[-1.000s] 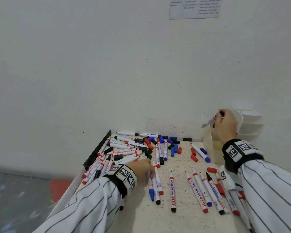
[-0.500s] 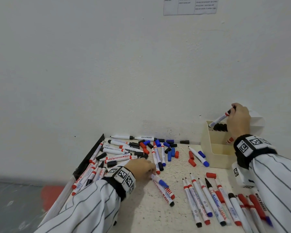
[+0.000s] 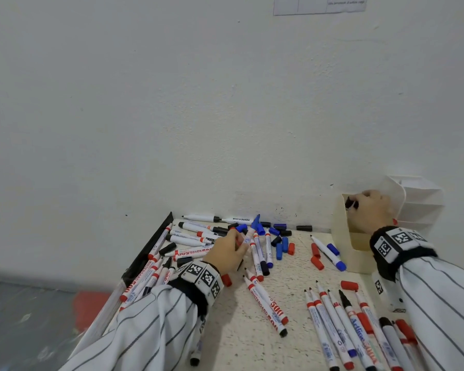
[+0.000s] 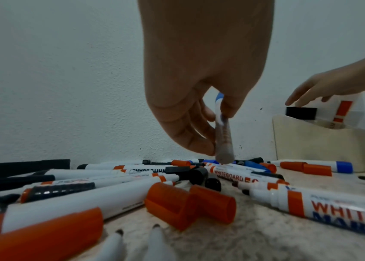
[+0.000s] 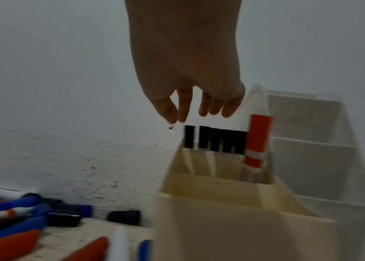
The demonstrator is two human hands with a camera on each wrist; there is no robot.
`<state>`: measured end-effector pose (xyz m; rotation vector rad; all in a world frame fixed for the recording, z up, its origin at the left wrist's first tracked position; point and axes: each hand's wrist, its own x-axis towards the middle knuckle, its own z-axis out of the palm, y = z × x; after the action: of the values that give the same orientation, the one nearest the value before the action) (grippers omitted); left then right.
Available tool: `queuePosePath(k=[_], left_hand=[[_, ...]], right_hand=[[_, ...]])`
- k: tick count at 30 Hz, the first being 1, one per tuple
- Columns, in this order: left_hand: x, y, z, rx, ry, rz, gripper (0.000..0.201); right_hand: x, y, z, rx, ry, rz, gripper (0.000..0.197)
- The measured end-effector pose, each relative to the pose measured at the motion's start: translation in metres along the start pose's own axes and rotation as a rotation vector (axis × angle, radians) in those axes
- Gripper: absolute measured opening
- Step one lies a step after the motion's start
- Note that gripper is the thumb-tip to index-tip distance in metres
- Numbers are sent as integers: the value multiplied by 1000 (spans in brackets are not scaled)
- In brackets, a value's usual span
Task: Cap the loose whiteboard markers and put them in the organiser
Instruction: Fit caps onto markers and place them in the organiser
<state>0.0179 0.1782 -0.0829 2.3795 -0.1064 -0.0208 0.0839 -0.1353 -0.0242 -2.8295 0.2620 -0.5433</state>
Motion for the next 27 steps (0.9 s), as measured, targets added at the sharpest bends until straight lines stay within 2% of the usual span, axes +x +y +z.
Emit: queuePosePath(k=[3,4,5,7,9,11,13,16,19,22,25,27], left_hand=[[1,1,-5,-56,49,-71,17],[0,2,-6,-81,62,-91,17],[0,2,-7,-107,71,-112,17],[-2,2,-10,-149,79,-151,20],[-3,1,-13,-160,70,-185,25],[-4,0,-16,-157,47,-209,29],[-6,-2,-20,-154,36,-215,31],[-7,-5,-23,-140,35,-211,30],[-9,-7,-25,-86,39,-201,30],[-9,-7,-25,-80,25,-200,31],[-9,-6,-25,-74,20,-205,31],[-9,-6,-25,-66,25,-205,31]], right_hand=[[-13,-26,-1,79,59,-71,26],[-17,-35,2,153,36,-124,25],[-22,-45,5,235,-37,-172,24],[-33,-65,13,335,-307,-216,26],[-44,-83,21,294,-607,-238,28],[-54,-98,26,221,-830,-238,30],[-61,-108,32,161,-978,-258,32],[-66,-117,41,123,-1109,-275,36],[-73,-120,51,131,-1137,-223,36],[-77,-120,59,100,-1045,-231,18],[-77,-121,60,20,-980,-279,20],[-76,-120,59,50,-967,-261,19]])
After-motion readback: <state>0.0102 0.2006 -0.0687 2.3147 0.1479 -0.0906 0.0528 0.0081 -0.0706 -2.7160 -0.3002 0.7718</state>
